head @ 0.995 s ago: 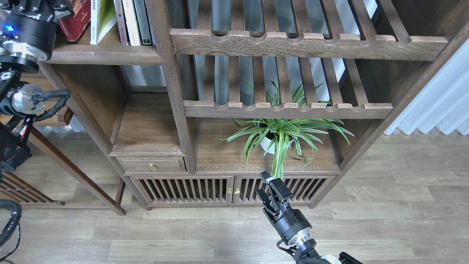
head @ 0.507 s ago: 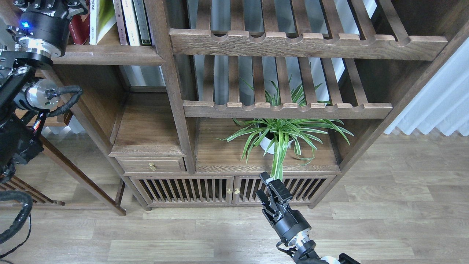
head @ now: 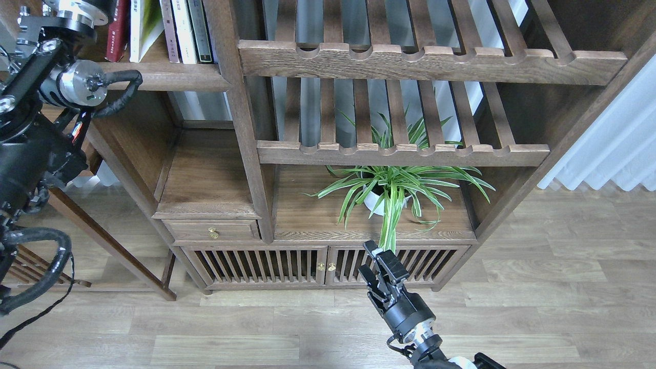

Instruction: Organize books on shelf

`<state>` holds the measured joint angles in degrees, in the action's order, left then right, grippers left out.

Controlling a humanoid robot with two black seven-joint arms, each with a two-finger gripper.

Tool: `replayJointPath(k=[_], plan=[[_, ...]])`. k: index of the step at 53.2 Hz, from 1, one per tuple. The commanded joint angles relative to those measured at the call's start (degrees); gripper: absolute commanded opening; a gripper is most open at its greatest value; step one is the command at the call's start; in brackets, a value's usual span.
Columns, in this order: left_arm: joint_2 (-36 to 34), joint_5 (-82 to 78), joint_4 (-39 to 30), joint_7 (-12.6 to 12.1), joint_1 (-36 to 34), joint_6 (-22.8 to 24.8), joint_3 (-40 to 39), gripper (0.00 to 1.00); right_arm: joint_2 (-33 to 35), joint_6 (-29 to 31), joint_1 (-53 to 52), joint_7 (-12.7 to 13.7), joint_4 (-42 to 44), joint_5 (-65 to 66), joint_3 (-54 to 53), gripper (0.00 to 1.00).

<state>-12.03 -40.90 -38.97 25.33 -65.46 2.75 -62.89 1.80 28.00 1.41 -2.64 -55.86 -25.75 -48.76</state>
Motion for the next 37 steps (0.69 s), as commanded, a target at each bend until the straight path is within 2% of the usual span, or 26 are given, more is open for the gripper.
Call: replayJointPath(k=[1,17,21,26,28,34,36,37], plan=[[0.07,1.69,-1.01,0.77,-0.19,0.07,-0.66,0.36,-0.83,0.00,-0.09,0.00,-0.04,0.09,0.16,0.87],[-1.25,8.37,-19.29,-2.30,1.91,1.03,-9.53,0.38,-1.80,0.00,-1.49,0.00,-0.57,0.35,0.07,0.87],[-1.42,8.99,-23.07,-3.36,4.28,1.21,-10.41,0.38,-1.80,0.00,-1.93,0.00,-0.57,0.62,0.07,0.87],[-1.42,9.43,-29.48,-5.21,11.22,2.52,-11.90,0.40,-1.80,0.00,-2.11,0.00,-0.92,0.62,-0.02,0.88],[-1.42,9.52,-31.24,-5.65,14.29,4.10,-13.48,0.40,-1.80,0.00,-2.02,0.00,-1.79,0.62,0.07,0.88],[-0.37,10.31,-33.80,-5.65,19.58,14.90,-14.81,0.43,-1.80,0.00,-1.67,0.00,-5.66,1.58,0.07,0.92],[0.85,11.10,-35.11,-6.08,19.49,15.45,-14.55,0.44,-1.80,0.00,-1.84,0.00,-5.84,2.02,0.07,0.92],[2.78,11.62,-36.16,-7.13,19.41,15.53,-14.37,0.46,-1.80,0.00,-2.02,0.00,-6.27,2.11,-0.02,0.92]])
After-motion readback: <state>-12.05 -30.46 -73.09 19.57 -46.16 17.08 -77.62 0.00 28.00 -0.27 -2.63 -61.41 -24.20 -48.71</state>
